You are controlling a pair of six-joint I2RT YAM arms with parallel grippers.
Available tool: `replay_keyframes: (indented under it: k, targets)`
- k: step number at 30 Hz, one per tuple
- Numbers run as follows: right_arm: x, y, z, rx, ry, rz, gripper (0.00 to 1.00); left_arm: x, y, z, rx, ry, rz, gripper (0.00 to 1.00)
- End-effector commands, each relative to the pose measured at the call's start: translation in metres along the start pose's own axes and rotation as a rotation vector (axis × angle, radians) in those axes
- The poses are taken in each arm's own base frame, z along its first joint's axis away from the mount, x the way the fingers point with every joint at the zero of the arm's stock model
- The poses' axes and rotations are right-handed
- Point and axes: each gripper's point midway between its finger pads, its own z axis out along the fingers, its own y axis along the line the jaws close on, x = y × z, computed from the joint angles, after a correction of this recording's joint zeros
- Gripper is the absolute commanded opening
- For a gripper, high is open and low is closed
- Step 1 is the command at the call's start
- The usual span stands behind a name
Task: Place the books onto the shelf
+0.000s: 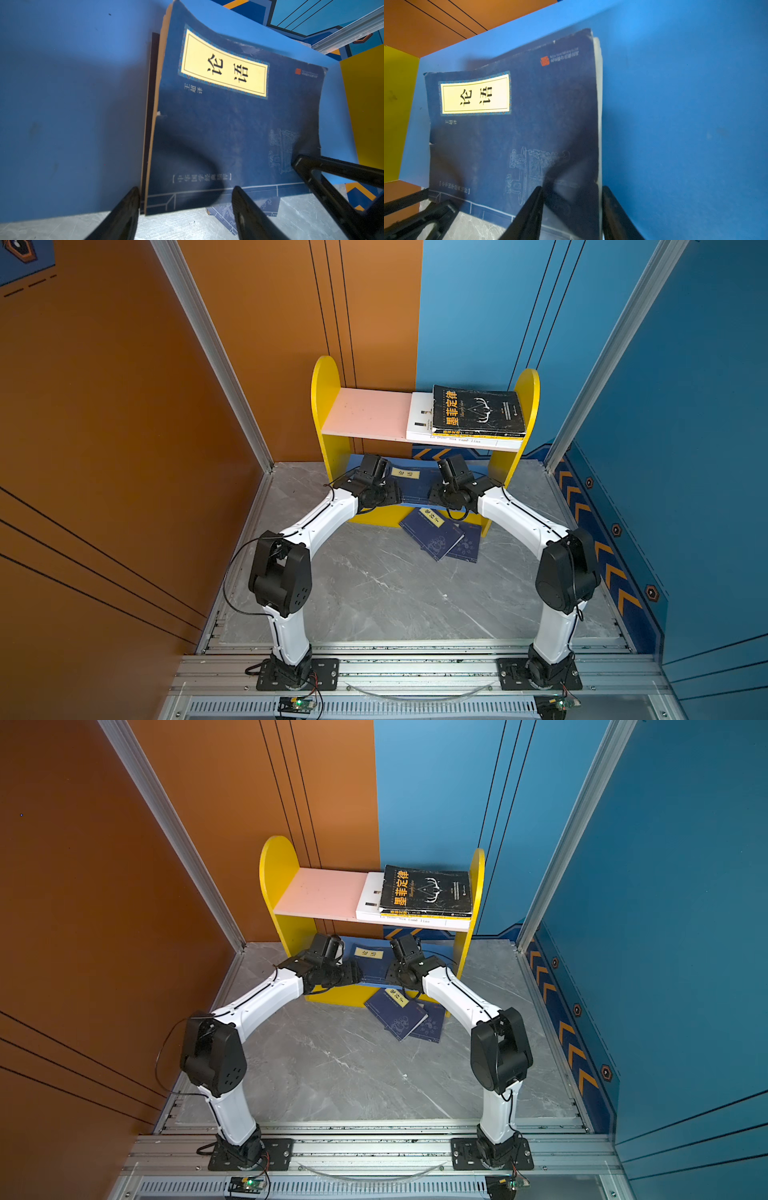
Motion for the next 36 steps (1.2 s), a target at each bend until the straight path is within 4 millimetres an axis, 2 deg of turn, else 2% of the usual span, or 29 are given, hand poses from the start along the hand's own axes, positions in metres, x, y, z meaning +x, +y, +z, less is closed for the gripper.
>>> replay_keyframes:
  k: [1,7,13,17,19,22,25,29,36]
  targets:
    - [0.023,0.004,-0.003,-0.013,0.076,-0.032,0.46,0.017,-0.026,-0.006,0.076,0.039,0.035,0.72]
    - [0.023,-0.009,-0.015,0.026,0.048,-0.024,0.49,0.008,-0.014,-0.016,0.04,-0.001,0.014,0.74]
    - [0.013,-0.025,-0.059,0.016,-0.079,-0.045,0.71,0.008,-0.019,-0.045,0.113,-0.09,-0.023,0.78]
    - [0.015,-0.031,-0.089,-0.019,-0.145,-0.063,0.78,0.02,-0.025,-0.063,0.182,-0.115,-0.068,0.8]
    - [0.02,-0.038,-0.102,-0.026,-0.166,-0.058,0.79,0.033,-0.026,-0.067,0.195,-0.106,-0.085,0.8]
    - [0.034,-0.052,-0.111,-0.027,-0.177,-0.035,0.83,0.051,-0.029,-0.072,0.208,-0.094,-0.112,0.81]
    - [0.053,-0.069,-0.104,-0.022,-0.16,0.013,0.87,0.065,-0.033,-0.069,0.242,-0.095,-0.182,0.81]
    - [0.067,-0.078,-0.089,-0.032,-0.136,0.025,0.87,0.092,-0.028,-0.053,0.248,-0.081,-0.311,0.81]
    - [0.071,-0.087,-0.046,-0.058,-0.09,-0.012,0.87,0.122,-0.035,-0.022,0.278,-0.031,-0.442,0.81]
